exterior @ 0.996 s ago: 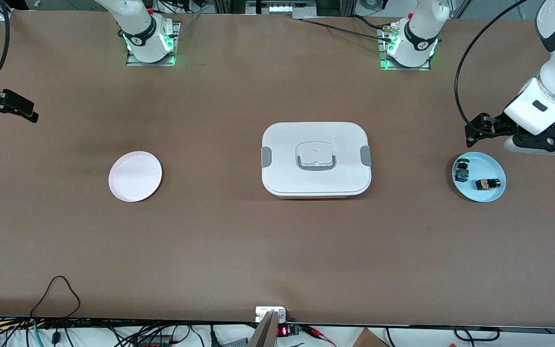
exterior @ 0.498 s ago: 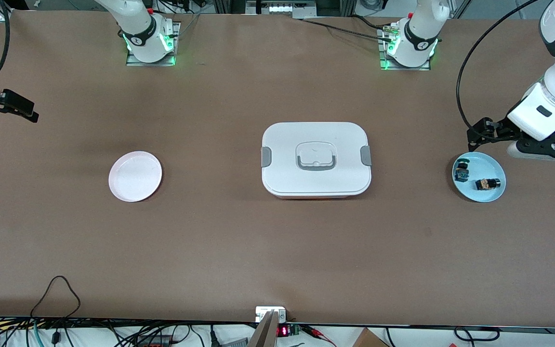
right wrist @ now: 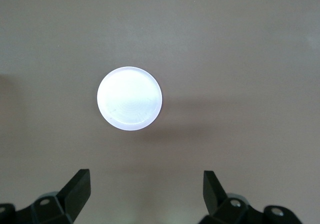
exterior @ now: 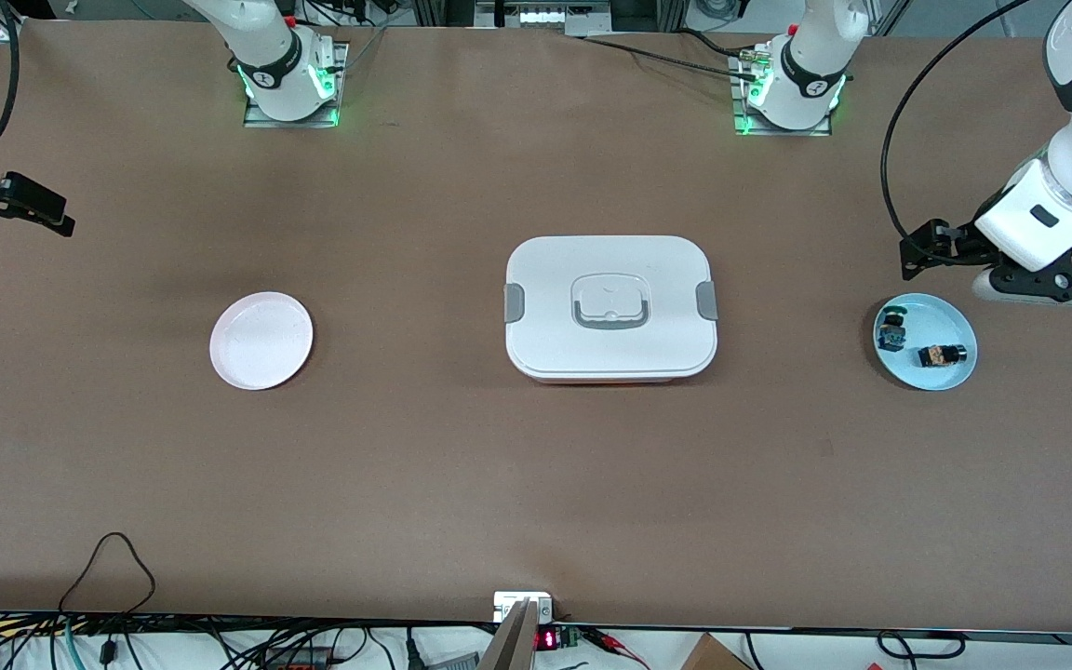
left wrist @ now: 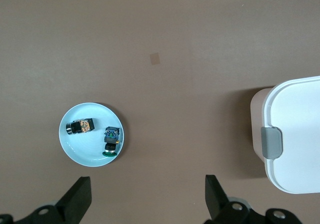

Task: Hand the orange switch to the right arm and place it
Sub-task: 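Move the left gripper down toward the orange switch on the blue plate, then grasp the orange-and-black switch with the left gripper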

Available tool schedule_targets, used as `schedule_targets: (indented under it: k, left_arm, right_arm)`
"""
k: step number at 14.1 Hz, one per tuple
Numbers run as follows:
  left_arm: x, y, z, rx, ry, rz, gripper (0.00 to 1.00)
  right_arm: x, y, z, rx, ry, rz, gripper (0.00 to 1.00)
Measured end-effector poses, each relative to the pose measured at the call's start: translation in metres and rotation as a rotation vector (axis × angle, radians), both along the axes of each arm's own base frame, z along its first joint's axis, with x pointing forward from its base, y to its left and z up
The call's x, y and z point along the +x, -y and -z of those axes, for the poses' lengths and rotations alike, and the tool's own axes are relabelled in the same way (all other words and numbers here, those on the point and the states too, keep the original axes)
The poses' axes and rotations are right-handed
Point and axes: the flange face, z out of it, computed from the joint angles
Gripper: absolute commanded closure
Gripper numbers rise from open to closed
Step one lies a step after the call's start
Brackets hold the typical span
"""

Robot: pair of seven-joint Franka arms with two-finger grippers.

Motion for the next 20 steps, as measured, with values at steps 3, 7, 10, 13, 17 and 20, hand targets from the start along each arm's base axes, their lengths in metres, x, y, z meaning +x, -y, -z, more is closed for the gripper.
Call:
schedule_targets:
  k: [3, 7, 10, 13, 17, 20]
  left_arm:
    - [-0.003, -0.003, 0.005, 0.003, -0.04, -0.007, 0.0]
    - [0.007, -0.033, 0.02, 0.003, -0.07, -0.06, 0.0]
    - [0.019, -0.077, 0.059, -0.001, -0.139, -0.132, 0.0]
    - [0.026, -0.112, 0.1, -0.008, -0.209, -0.186, 0.0]
    - [0.034, -0.139, 0.132, 0.005, -0.211, -0.216, 0.0]
    - [0.033, -0.151, 0.167, 0.029, -0.167, -0.217, 0.0]
  right_arm:
    - [0.0, 0.0, 0.0, 0.0, 0.0, 0.0, 0.0]
    - [0.0, 0.0, 0.0, 0.0, 0.0, 0.0, 0.0]
    - [0.0, 0.0, 0.0, 0.0, 0.0, -0.001, 0.0]
    - [0.0, -0.001, -0.001, 0.0, 0.002, -0.001, 0.0]
    - [0.0, -0.001, -0.004, 0.0, 0.007, -0.001, 0.0]
    - [0.0, -0.001, -0.003, 0.0, 0.007, -0.001, 0.0]
